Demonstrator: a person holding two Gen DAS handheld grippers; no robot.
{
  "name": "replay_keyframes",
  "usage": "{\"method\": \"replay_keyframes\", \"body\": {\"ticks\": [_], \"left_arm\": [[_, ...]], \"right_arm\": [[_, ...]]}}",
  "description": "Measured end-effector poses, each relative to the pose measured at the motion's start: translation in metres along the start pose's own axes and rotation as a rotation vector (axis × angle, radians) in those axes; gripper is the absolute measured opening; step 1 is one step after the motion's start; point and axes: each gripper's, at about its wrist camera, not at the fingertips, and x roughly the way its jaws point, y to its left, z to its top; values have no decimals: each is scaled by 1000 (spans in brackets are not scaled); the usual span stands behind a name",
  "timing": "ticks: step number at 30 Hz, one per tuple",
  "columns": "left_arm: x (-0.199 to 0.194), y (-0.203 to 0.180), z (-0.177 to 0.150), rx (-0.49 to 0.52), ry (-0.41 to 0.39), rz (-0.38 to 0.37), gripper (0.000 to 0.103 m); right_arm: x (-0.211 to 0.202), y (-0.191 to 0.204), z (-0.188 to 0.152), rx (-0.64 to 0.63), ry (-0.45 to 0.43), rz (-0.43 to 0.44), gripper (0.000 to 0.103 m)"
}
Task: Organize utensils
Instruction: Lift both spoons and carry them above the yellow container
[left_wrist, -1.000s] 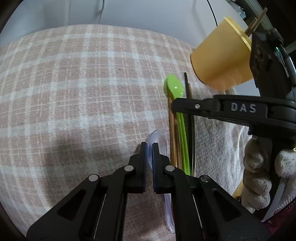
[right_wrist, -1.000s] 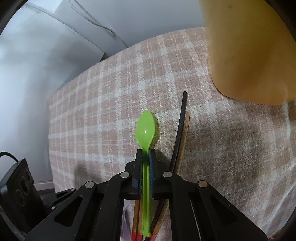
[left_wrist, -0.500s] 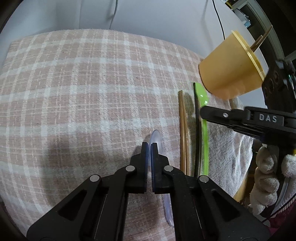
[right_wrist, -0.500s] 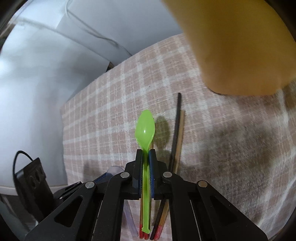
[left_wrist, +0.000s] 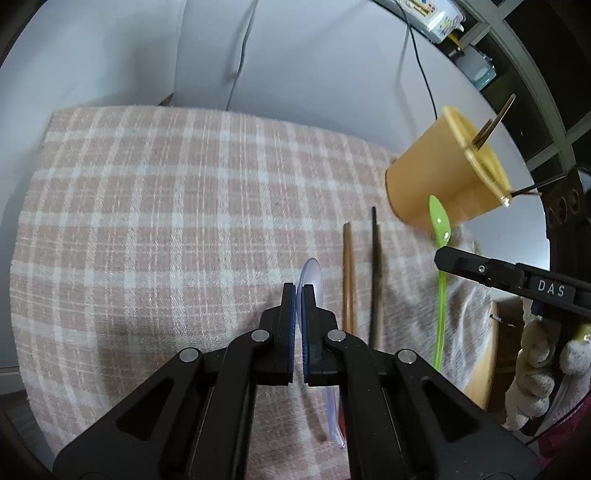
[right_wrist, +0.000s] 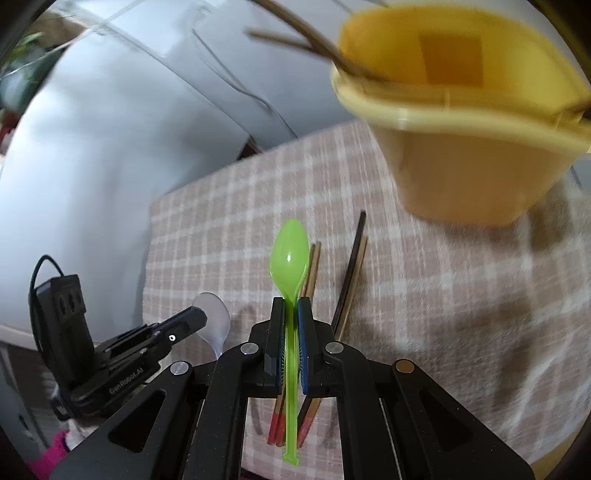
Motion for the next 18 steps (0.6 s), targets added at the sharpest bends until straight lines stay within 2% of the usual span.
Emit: {"method": "replay_keyframes", "body": {"ticks": [8, 13, 18], "left_arm": [[-48, -22, 33, 74, -94, -19, 0], [-73, -52, 55, 127, -163, -63, 0], [-82, -87, 79, 181, -215, -115, 0]], "right_arm": [[-44, -3, 2, 2, -103, 13, 5], [-77, -11, 5, 16, -168, 11, 5], [-102, -11, 11, 22, -251, -6, 5]]}}
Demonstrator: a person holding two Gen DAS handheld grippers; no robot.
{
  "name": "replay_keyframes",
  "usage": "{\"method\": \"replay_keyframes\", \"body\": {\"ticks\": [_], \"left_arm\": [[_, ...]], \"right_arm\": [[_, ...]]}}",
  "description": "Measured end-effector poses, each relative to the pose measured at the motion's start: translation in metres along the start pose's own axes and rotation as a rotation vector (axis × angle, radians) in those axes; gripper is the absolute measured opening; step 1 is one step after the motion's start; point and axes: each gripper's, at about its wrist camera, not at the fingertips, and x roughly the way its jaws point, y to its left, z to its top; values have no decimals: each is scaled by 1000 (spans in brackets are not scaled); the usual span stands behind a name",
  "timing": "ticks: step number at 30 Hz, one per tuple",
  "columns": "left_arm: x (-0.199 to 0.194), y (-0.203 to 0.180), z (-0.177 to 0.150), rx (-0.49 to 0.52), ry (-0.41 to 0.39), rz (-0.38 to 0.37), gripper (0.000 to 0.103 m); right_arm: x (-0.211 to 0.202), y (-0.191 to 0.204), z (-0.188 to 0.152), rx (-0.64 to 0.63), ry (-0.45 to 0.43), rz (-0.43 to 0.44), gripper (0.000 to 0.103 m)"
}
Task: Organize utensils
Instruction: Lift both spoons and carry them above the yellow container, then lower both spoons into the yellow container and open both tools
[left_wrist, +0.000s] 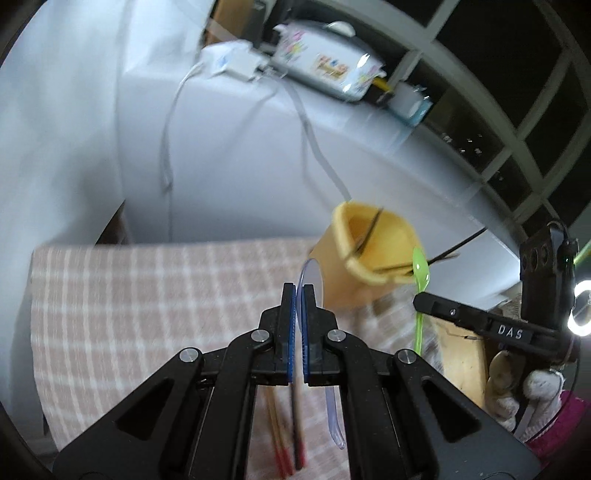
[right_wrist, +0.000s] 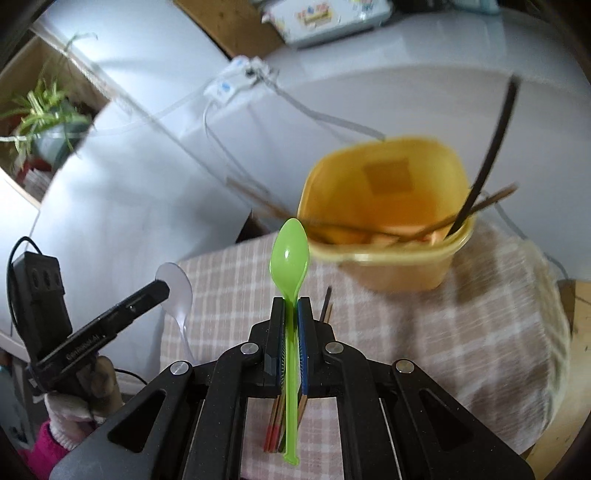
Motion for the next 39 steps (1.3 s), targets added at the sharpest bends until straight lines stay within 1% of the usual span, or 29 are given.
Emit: {"method": "replay_keyframes", "body": {"ticks": [2, 3, 4, 5, 7, 8, 10, 16, 19, 27, 29, 33, 39], "left_arm": [[-2, -12, 13, 30, -23, -18, 0], [-2, -14, 15, 38, -32, -24, 0], [1, -25, 15, 51, -45, -31, 0], [-1, -30, 22, 64, -59, -37, 0], [8, -45, 30, 82, -77, -45, 0], [15, -56, 36, 96, -86, -47, 0], [18, -67, 44, 121, -99, -43, 0], [30, -86, 65, 171, -129, -39, 0], [39, -96, 71, 203, -144, -17, 0], [63, -112, 78, 247, -158, 33, 0], [68, -116, 78, 259, -163, 45, 0], [73, -123, 78, 284, -180, 64, 0], [85, -131, 78, 311, -190, 96, 0]], "right_arm": [[-13, -1, 6, 5, -41, -3, 5], [-18, -1, 9, 3, -59, -5, 5], [-23, -1, 11, -1, -73, -8, 5], [-28, 0, 14, -9, -91, -13, 5], [-35, 0, 21, -23, -118, -22, 5], [-38, 1, 24, -30, -134, -28, 5], [-41, 1, 30, -36, -158, -38, 5], [-48, -3, 48, -59, -216, -80, 5], [-46, -7, 56, -64, -232, -97, 5], [-37, -13, 80, -72, -289, -155, 5], [-36, -12, 83, -80, -304, -173, 5], [-30, -9, 91, -119, -342, -237, 5], [-22, -12, 99, -120, -364, -272, 5]]}}
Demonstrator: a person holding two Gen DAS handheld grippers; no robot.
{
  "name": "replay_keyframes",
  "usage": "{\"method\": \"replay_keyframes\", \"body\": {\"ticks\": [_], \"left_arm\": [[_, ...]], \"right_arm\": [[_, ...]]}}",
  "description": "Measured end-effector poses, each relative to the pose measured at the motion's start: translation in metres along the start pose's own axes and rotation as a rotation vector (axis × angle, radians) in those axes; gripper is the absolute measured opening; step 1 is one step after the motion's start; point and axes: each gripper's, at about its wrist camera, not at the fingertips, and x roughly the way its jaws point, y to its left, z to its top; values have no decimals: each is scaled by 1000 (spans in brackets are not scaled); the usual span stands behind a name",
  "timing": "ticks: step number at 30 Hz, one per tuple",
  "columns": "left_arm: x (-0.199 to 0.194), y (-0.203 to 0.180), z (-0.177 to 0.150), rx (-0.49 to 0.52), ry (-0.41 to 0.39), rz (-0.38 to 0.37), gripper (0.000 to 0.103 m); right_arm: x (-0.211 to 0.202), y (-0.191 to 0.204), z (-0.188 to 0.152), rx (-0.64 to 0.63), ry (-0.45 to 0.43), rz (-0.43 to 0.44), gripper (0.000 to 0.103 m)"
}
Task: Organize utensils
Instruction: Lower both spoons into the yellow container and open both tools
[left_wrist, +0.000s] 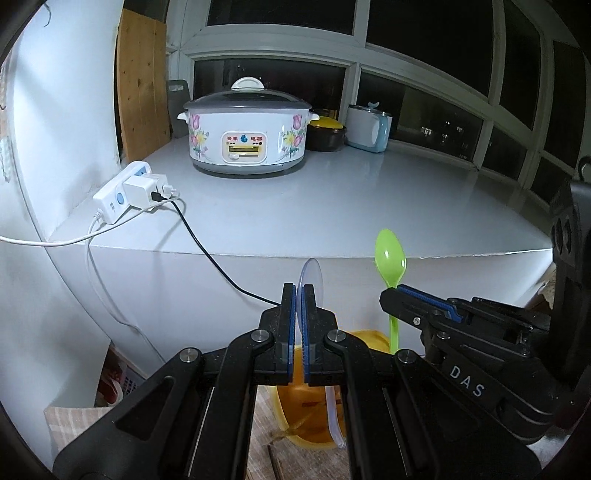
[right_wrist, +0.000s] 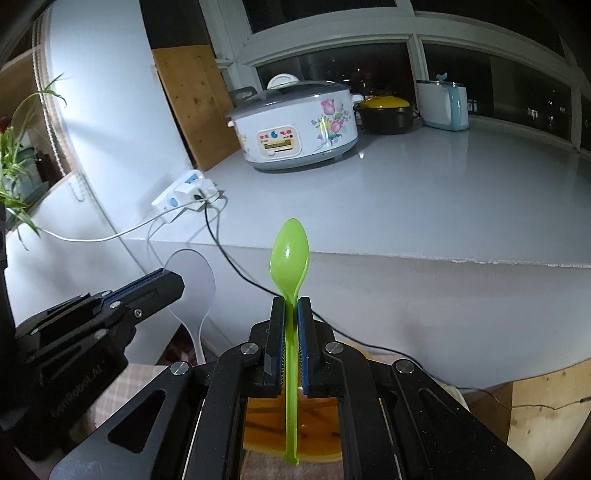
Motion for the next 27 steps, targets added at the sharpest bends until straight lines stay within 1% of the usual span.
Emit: {"method": "replay_keyframes", "body": {"ticks": [6, 13, 19, 23, 27], "left_arm": [[10, -1, -5, -2, 10, 11, 0], [16, -5, -11, 5, 18, 15, 0], [17, -4, -10, 0, 9, 19, 0], [20, -6, -10, 14, 12, 24, 0], [17, -4, -12, -5, 7, 21, 0]], "right_arm": [[7, 0, 1, -15, -11, -33, 5], [17, -5, -3, -17, 8, -52, 5], [21, -5, -6, -24, 25, -51, 5], [25, -5, -5, -20, 34, -49, 5], [26, -6, -5, -14, 38, -51, 5]]}}
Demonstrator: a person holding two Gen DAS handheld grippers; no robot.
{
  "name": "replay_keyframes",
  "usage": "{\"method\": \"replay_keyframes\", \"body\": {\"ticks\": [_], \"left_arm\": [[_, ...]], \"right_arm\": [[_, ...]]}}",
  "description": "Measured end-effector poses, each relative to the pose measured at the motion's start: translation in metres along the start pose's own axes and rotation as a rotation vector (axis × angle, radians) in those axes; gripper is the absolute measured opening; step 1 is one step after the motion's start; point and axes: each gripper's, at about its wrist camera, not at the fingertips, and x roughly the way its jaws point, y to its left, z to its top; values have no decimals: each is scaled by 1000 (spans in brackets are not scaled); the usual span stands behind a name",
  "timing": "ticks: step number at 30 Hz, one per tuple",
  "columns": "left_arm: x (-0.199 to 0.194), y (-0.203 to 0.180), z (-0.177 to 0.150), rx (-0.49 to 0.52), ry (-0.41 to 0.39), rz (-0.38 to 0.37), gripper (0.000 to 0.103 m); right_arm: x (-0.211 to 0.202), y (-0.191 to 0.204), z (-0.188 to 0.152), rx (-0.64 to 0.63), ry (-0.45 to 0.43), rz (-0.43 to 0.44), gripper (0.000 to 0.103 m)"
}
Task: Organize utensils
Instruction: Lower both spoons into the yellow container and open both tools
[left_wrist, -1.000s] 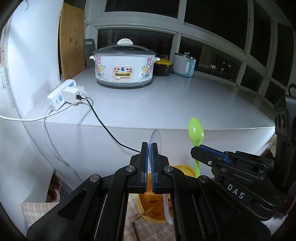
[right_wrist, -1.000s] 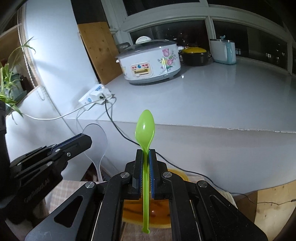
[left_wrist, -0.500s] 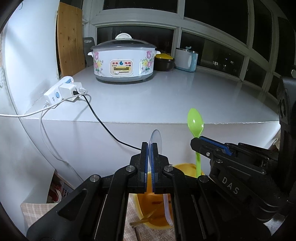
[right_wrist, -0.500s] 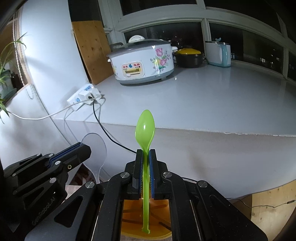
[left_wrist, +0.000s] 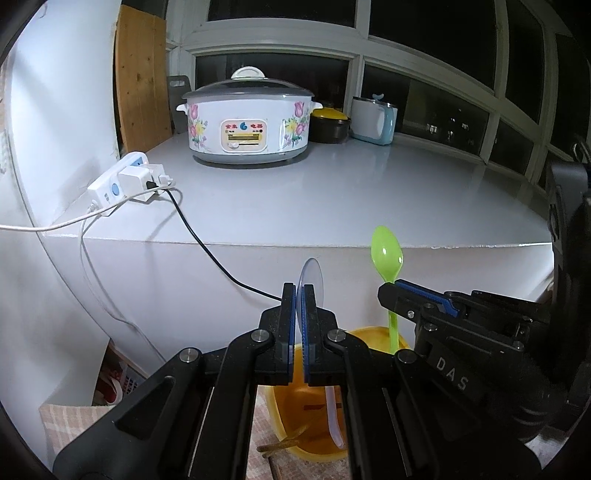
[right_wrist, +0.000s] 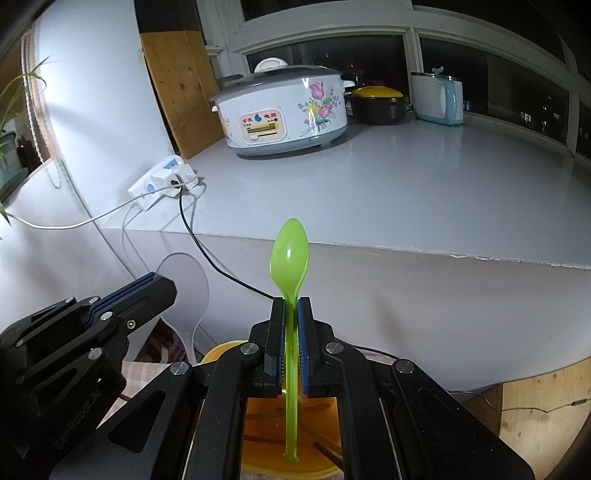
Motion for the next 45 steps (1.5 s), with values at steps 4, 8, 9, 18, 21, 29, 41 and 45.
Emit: {"method": "replay_keyframes", "body": {"ticks": [4, 8, 9, 18, 21, 29, 41, 45], "left_arm": [[-1, 0, -2, 4, 9, -10, 0], [-5, -2, -5, 16, 6, -16, 0], [-6, -1, -6, 16, 10, -20, 0], [-18, -1, -18, 28, 43, -54, 0], [-22, -2, -24, 29, 63, -70, 0], [-24, -4, -37, 19, 126, -98, 0], [-48, 8, -50, -22, 143, -109, 28], [-53, 12, -52, -32, 135, -92, 36]], "right_arm": [[2, -2, 1, 10, 7, 6, 5], [2, 0, -1, -8, 11, 13, 5], [2, 1, -1, -11, 13, 16, 5], [-1, -2, -1, -1, 46, 32, 5], [2, -3, 0, 14, 80, 42, 5], [1, 4, 0, -13, 110, 49, 5], [-21, 6, 0, 18, 108, 102, 5], [-29, 6, -4, 26, 107, 115, 5]]}}
